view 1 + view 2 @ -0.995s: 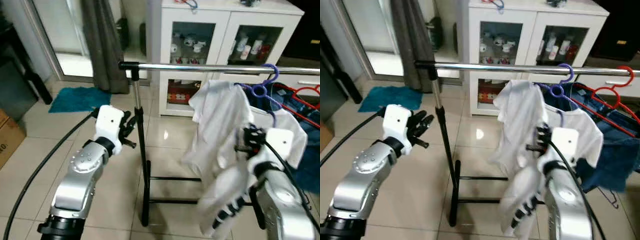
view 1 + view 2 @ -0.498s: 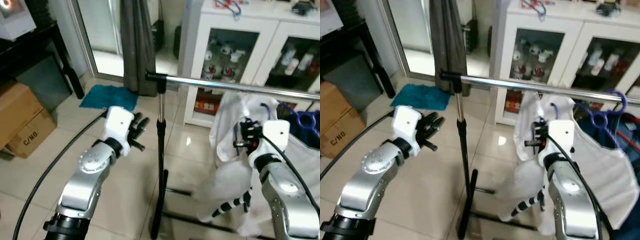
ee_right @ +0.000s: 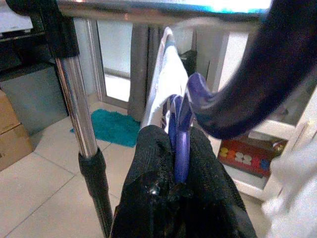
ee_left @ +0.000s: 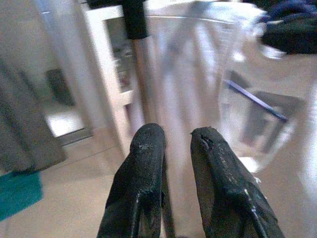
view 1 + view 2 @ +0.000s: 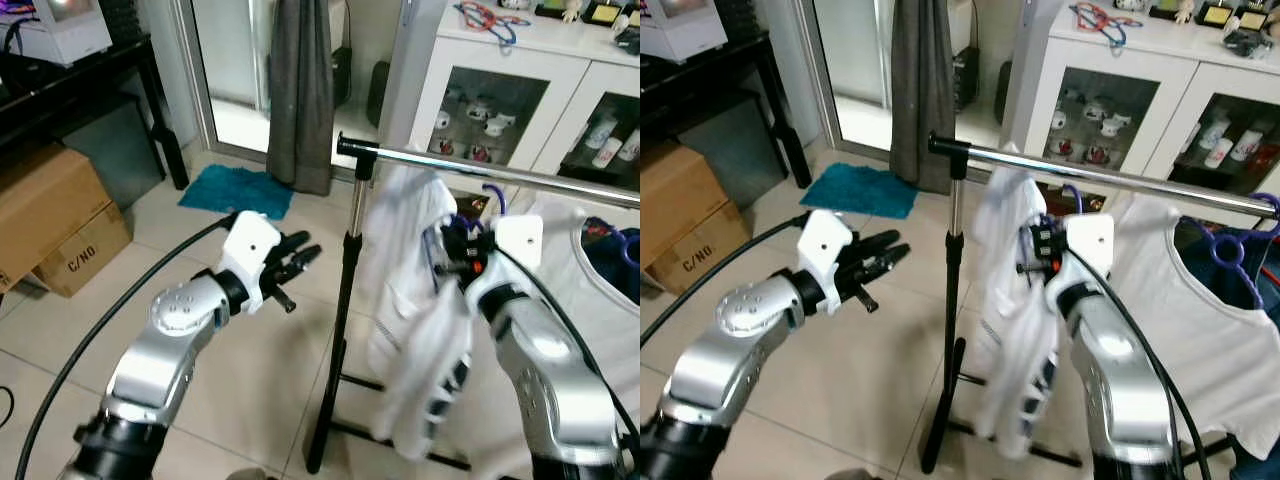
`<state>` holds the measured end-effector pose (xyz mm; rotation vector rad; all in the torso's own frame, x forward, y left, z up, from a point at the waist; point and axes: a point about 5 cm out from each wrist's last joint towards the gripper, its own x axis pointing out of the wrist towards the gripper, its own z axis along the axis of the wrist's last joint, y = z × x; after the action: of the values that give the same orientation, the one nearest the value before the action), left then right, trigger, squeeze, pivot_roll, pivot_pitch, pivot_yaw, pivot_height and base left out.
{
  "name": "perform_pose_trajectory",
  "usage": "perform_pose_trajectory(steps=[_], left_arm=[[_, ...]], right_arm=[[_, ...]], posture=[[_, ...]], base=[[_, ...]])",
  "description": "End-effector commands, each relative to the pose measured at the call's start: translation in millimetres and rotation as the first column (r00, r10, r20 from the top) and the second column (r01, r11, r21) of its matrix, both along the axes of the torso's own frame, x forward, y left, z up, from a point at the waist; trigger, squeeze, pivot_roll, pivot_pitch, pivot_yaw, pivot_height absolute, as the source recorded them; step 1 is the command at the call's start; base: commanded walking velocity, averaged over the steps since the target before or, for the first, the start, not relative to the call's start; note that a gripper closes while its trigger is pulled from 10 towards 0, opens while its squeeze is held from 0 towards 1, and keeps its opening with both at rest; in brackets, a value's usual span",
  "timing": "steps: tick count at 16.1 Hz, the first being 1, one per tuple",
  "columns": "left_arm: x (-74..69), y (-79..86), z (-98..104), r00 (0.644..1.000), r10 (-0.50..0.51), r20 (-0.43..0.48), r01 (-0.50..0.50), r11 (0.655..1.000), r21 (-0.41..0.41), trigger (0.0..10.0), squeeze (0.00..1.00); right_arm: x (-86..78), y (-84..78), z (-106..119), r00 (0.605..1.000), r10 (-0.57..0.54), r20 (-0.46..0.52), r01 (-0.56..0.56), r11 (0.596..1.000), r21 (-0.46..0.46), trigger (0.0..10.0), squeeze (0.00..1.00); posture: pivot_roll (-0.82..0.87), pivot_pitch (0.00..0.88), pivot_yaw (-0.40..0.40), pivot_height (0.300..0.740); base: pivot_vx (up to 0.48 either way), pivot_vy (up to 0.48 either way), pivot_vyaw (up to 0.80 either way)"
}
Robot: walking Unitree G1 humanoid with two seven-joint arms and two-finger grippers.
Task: Hang hanger
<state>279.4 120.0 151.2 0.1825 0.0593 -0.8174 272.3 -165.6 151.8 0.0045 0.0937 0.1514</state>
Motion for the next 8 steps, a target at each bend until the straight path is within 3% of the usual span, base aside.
perform_pose_trajectory(steps=[1, 4, 8], left_arm=[[0.1, -7.5, 1, 0.996, -0.082, -0.021, 0.082, 0.997, 0.0, 10.0, 0.0], [3.3, -12.5, 2, 0.98, -0.189, -0.067, 0.191, 0.981, 0.041, 10.0, 0.0], [24.0, -21.8, 6, 0.983, -0.163, -0.083, 0.169, 0.983, 0.066, 10.0, 0.0]], right_arm=[[9.3, -3.4, 9, 1.0, -0.029, 0.007, 0.029, 0.999, -0.021, 10.0, 0.0], [30.7, -3.3, 15, 0.997, -0.059, -0.047, 0.059, 0.998, -0.022, 10.0, 0.0], [58.5, -3.8, 10, 0.988, -0.07, -0.141, 0.058, 0.994, -0.093, 10.0, 0.0]], posture=[[0.06, 0.0, -0.027, 0.74], [0.07, 0.0, -0.031, 0.74], [0.06, 0.0, -0.018, 0.74]], base=[[0.0, 0.0, 0.0], [0.0, 0.0, 0.0], [0.0, 0.0, 0.0]])
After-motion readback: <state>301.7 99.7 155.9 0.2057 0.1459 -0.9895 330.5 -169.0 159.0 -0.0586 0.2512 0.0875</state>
